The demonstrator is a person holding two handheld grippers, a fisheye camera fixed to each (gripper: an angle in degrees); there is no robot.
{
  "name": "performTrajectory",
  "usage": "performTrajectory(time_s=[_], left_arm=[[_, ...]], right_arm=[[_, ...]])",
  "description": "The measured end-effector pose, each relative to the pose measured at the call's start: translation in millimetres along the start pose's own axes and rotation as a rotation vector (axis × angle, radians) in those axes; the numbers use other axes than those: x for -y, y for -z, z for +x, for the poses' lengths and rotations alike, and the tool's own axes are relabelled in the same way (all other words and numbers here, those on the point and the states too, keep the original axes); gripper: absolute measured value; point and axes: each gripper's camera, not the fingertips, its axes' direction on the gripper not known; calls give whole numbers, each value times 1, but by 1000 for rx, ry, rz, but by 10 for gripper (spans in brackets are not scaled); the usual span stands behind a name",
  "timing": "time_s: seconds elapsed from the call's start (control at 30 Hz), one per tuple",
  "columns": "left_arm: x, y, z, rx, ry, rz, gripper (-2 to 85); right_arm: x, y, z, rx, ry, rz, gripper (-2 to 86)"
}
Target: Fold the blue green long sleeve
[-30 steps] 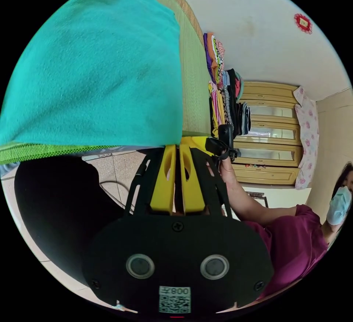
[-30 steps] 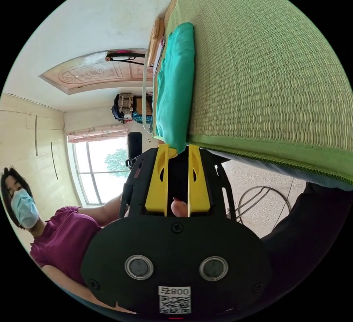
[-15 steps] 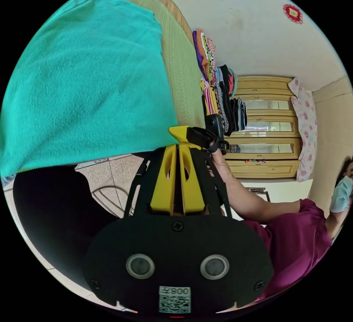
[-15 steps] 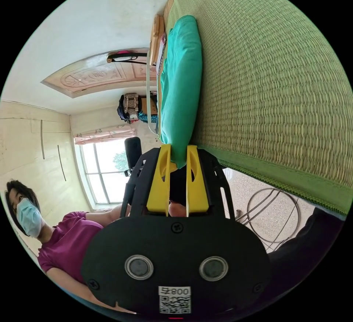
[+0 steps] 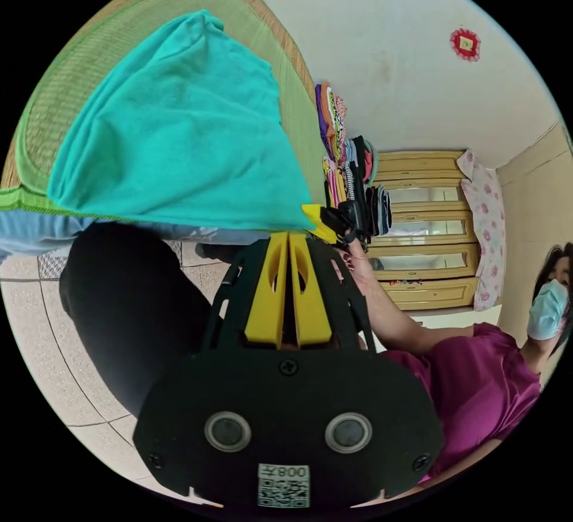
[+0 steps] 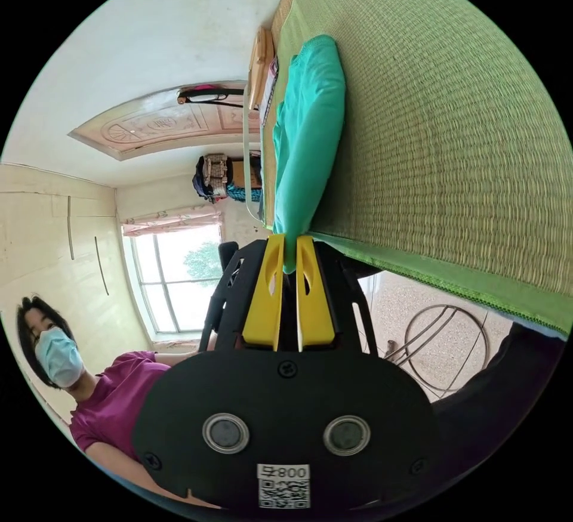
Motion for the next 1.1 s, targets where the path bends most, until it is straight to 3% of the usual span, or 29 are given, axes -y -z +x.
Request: performTrajectory(time_s=[0.43,1.1], left_arm=[[-81,127,-100,-145,295,386,76],[-120,191,-173,-256,388,452,101]], right_arm=[[8,-6,-46,0,39,23,24],[6,-26,-67,-17,28,32,25]])
